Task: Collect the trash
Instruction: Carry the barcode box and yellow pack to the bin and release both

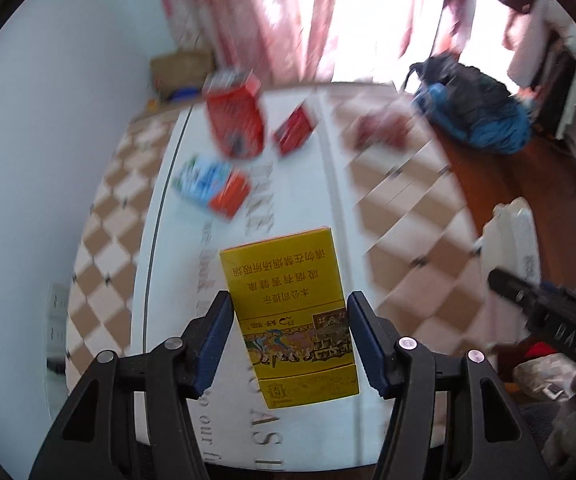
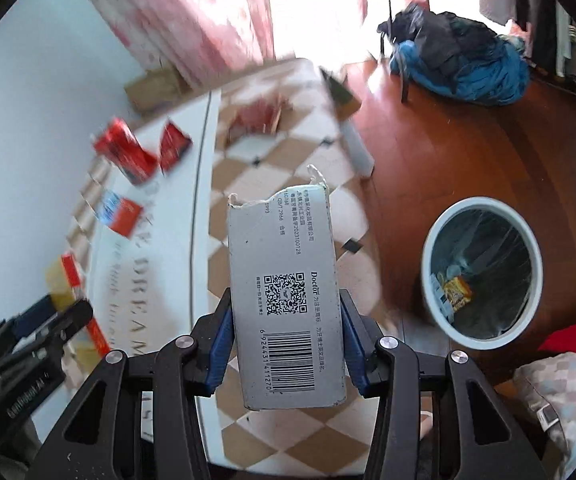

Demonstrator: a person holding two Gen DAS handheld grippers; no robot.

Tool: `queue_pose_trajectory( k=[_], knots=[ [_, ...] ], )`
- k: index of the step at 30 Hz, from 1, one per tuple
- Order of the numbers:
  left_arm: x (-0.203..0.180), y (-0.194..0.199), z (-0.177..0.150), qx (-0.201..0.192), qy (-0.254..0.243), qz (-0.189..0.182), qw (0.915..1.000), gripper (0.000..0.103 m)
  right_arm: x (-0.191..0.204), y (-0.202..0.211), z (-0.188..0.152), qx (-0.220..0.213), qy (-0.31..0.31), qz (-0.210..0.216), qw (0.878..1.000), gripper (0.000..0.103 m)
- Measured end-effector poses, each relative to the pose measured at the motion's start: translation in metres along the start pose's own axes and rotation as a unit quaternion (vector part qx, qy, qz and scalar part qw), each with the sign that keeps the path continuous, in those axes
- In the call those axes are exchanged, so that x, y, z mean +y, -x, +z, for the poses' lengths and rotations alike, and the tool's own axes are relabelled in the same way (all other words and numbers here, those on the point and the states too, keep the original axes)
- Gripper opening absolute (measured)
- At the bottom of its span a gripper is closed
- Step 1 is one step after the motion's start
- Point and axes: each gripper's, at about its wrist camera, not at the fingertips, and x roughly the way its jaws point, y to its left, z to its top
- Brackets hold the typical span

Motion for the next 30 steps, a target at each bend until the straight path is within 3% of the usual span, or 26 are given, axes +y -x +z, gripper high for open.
queue_pose_trajectory(
  k=[2,3,6,10,14,21,23,26,30],
  knots=[
    [-0.016,0.018,0.013,-0.024,-0.013,-0.021,0.9994,0.055,-0.014,0.025,-0.001,-0.022,-0.010,0.010,1.000,0.050],
    [-0.031,0.005,0.031,-0.030,-0.017,-0.031,0.9989,0.055,-0.020,0.036,-0.001,-0.030,-0.012,0.008,0.999,0.050],
    [-0.069,0.015,0.052,-0.052,-0.046,-0.054,0.9961,0.055,-0.051,0.071,0.001,-0.059,-0.026,-0.001,0.998,0.050],
    [-0.131,0.021,0.062,-0.060,-0.085,-0.087,0.9907,0.055,-0.106,0.108,0.002,-0.086,-0.056,-0.028,0.994,0.050],
    [-0.196,0.012,0.062,-0.052,-0.125,-0.125,0.9829,0.055,-0.170,0.113,-0.003,-0.083,-0.095,-0.055,0.990,0.050],
    [-0.304,-0.066,0.063,0.052,-0.177,-0.184,0.9654,0.055,-0.277,0.062,-0.018,-0.013,-0.178,-0.061,0.982,0.050],
    [-0.322,-0.090,0.065,0.082,-0.183,-0.185,0.9620,0.055,-0.300,0.041,-0.021,0.008,-0.198,-0.056,0.979,0.050],
    [-0.346,-0.131,0.069,0.158,-0.179,-0.216,0.9466,0.055,-0.328,0.011,-0.020,0.030,-0.222,-0.046,0.973,0.050],
    [-0.365,-0.163,0.080,0.189,-0.170,-0.209,0.9443,0.057,-0.354,-0.024,-0.011,0.050,-0.225,-0.052,0.972,0.050]
  ],
)
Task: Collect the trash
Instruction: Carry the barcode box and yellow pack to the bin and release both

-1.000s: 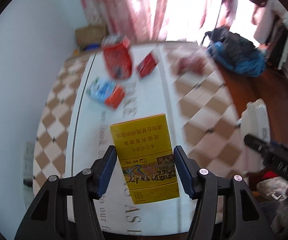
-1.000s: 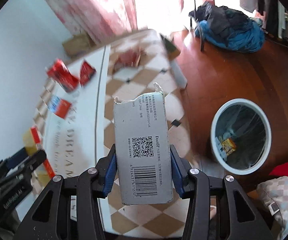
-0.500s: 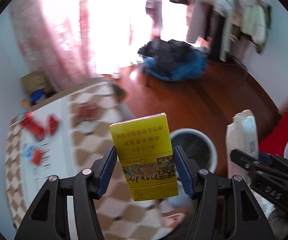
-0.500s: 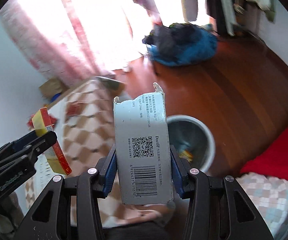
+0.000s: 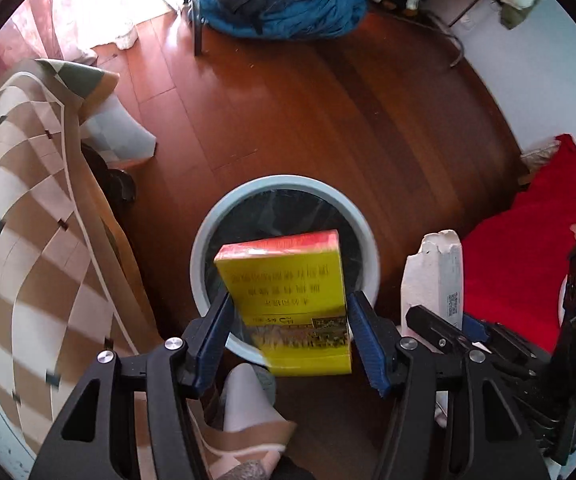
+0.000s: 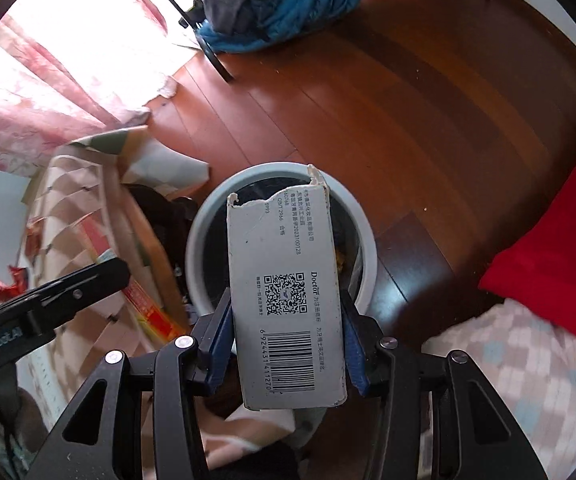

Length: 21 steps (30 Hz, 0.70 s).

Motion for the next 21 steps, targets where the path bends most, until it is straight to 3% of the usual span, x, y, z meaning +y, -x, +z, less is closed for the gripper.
queue_pose_trajectory(
  k=[5,7,8,9,10,18,21],
  knots=[
    [0.008,-0.025,0.019,0.017,0.020,0.022,0.9994,0.077,-0.010,-0.046,0.031,0.029,-0.008,-0.007,1.000,0.057],
    [0.012,-0.030,0.019,0.017,0.023,0.036,0.9990,0.079,-0.012,-0.055,0.038,0.031,-0.012,-0.003,0.999,0.076],
    [0.015,-0.032,0.019,0.016,0.027,0.046,0.9984,0.095,-0.013,-0.059,0.041,0.031,-0.010,-0.006,0.999,0.082],
    [0.021,-0.034,0.015,0.013,0.029,0.050,0.9983,0.103,-0.013,-0.060,0.042,0.028,-0.008,-0.009,1.000,0.094],
    [0.022,-0.033,0.013,0.009,0.030,0.059,0.9978,0.103,-0.014,-0.059,0.040,0.027,-0.006,-0.010,1.000,0.103],
    [0.032,-0.016,-0.022,-0.031,0.042,0.116,0.9919,0.103,-0.013,-0.056,0.016,0.028,0.018,-0.092,0.995,0.103],
    [0.031,-0.007,-0.034,-0.038,0.044,0.122,0.9909,0.103,-0.008,-0.046,0.004,0.021,0.030,-0.103,0.994,0.103]
  ],
)
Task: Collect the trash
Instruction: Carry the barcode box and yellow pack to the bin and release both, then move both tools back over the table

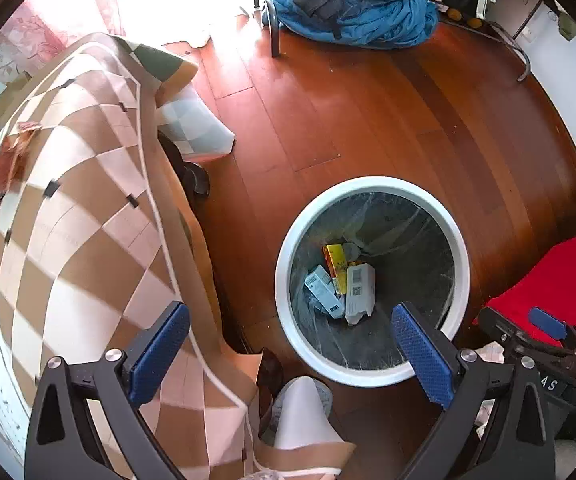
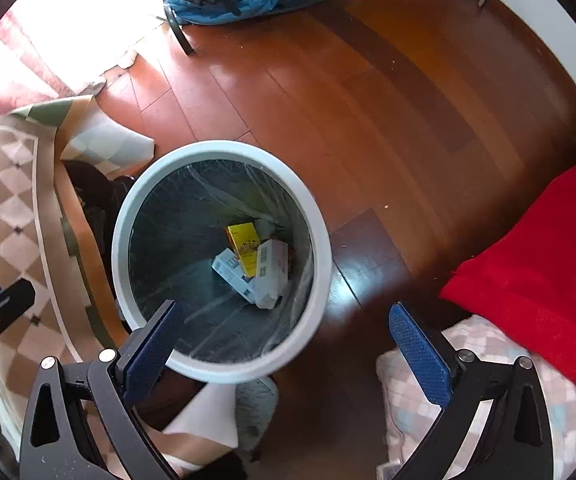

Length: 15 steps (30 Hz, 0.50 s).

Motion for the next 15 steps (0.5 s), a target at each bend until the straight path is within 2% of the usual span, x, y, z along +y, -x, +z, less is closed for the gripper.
queue_pose_trajectory(
  k=[9,15],
  knots=[
    [-0.004,0.042,-0.026,-0.031,-0.015,0.010,0.9994,0.103,0.010,0.064,-0.030,-0.034,0.017,-0.003,0.999,0.103],
    [-0.001,0.078,-0.044,-0.050,-0.018,0.004,0.9986,0.103,0.017,0.115,-0.052,-0.062,0.017,0.004,0.998,0.103]
  ],
)
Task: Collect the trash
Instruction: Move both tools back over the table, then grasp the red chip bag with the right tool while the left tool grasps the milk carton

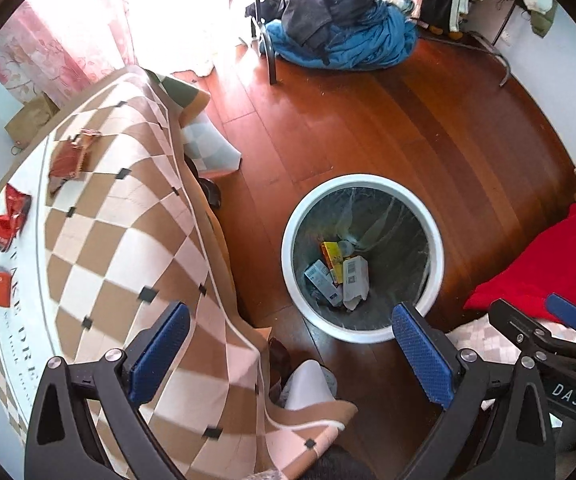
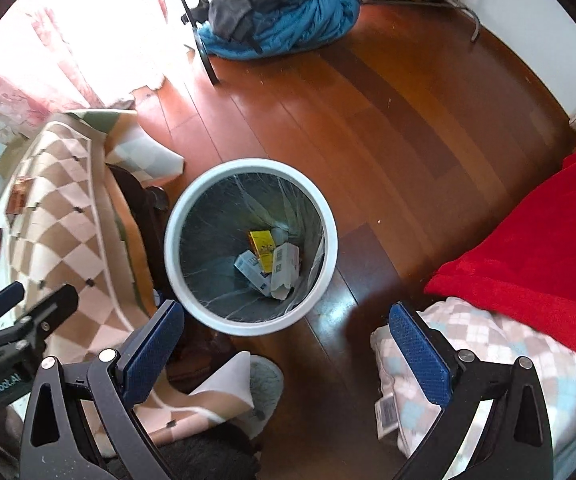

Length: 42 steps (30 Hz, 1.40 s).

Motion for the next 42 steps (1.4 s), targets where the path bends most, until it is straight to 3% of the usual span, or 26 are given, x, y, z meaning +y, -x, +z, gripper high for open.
queue_pose_trajectory(
  k=[8,12,16,21,25,30,34,38,42],
  knots=[
    [0.012,0.069,-0.015,-0.054,0.014,-0.018,0.9983,0.103,0.017,0.081,-0.025,-0.058,-0.003,0.025,0.998,0.103],
    [0.034,0.109,-0.025,-0.085,0.036,0.002,0.9957,0.103,0.030,0.123,-0.032,-0.098,-0.013,0.058,0.993,0.103],
    [0.076,0.142,-0.031,-0.112,0.074,0.015,0.9908,0.103,0.068,0.159,-0.032,-0.126,-0.001,0.092,0.988,0.103],
    [0.165,0.150,-0.041,-0.119,0.156,0.038,0.9798,0.103,0.149,0.166,-0.021,-0.114,0.051,0.124,0.984,0.103],
    [0.249,0.125,-0.052,-0.093,0.223,0.074,0.9675,0.103,0.228,0.139,-0.009,-0.085,0.088,0.144,0.982,0.103],
    [0.353,0.064,-0.067,-0.031,0.308,0.109,0.9447,0.103,0.330,0.077,0.007,-0.040,0.134,0.143,0.980,0.103],
    [0.410,0.016,-0.067,0.018,0.365,0.095,0.9262,0.103,0.386,0.017,0.038,-0.006,0.136,0.122,0.983,0.103],
    [0.447,-0.020,-0.062,0.043,0.424,0.047,0.9035,0.103,0.414,-0.031,0.068,0.015,0.127,0.096,0.987,0.103],
    [0.457,-0.047,-0.060,0.069,0.445,0.024,0.8924,0.103,0.432,-0.065,0.088,0.030,0.113,0.087,0.989,0.103]
  ],
)
